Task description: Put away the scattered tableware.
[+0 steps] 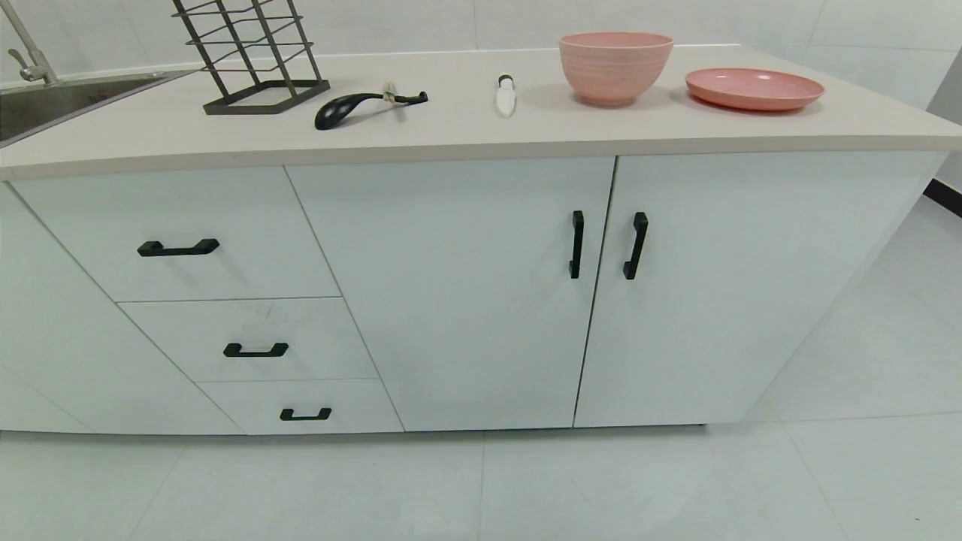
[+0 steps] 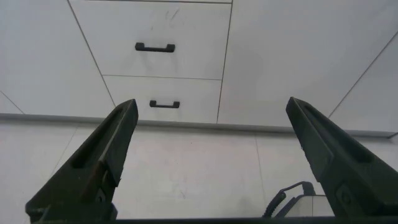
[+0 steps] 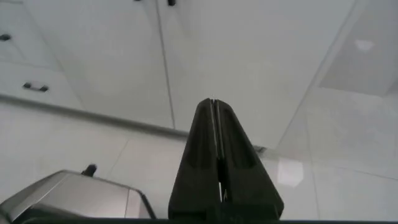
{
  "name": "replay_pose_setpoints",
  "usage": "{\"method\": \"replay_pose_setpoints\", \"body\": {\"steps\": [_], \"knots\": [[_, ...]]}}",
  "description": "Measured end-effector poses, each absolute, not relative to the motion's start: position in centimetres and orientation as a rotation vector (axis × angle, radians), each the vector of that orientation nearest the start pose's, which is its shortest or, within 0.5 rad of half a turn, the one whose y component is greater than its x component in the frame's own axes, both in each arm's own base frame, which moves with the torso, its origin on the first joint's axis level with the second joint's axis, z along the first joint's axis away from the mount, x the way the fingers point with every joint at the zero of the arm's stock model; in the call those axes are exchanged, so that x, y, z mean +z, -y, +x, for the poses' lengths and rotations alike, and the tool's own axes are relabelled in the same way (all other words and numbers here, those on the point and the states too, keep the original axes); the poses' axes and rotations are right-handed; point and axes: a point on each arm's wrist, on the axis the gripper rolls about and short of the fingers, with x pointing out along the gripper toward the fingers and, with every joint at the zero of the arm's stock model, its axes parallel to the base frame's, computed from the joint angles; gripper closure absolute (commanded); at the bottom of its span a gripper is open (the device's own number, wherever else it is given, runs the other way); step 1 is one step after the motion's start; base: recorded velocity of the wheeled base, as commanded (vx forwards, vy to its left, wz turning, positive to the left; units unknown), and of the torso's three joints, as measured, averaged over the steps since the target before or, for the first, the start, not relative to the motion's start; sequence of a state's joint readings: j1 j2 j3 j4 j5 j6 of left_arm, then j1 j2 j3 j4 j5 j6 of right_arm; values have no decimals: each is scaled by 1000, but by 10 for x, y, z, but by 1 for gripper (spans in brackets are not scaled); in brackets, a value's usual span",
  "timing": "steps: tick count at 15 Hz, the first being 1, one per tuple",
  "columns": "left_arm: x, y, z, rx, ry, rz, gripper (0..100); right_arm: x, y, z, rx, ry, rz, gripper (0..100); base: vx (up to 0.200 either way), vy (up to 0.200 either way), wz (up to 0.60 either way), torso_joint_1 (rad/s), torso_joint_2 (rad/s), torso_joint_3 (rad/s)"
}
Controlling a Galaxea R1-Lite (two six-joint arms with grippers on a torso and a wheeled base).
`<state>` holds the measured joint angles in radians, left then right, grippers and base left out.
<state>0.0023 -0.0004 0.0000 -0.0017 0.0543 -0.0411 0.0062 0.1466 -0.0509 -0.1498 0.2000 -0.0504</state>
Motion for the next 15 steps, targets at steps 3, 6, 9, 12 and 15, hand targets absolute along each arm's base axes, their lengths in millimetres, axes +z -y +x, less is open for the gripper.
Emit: {"method": "replay_pose_setpoints", "body": {"steps": [3, 6, 9, 12, 15], "knots": [[76, -1, -23, 52, 4, -39, 0, 129, -6, 5, 295, -5, -88, 0, 0, 0, 0, 0, 0, 0], [76, -1, -23, 50, 5, -40, 0, 158, -9, 45, 345, 51, -108, 0, 0, 0, 0, 0, 0, 0], [76, -1, -23, 50, 5, -42, 0, 161, -18, 101, 445, 26, -120, 0, 0, 0, 0, 0, 0, 0], [76, -1, -23, 35, 9, -34, 0, 159, -32, 161, 591, 25, -170, 0, 0, 0, 0, 0, 0, 0], [95, 0, -25, 10, 194, -24, 0, 157, -52, 210, 752, 92, -233, 0, 0, 0, 0, 0, 0, 0]]}}
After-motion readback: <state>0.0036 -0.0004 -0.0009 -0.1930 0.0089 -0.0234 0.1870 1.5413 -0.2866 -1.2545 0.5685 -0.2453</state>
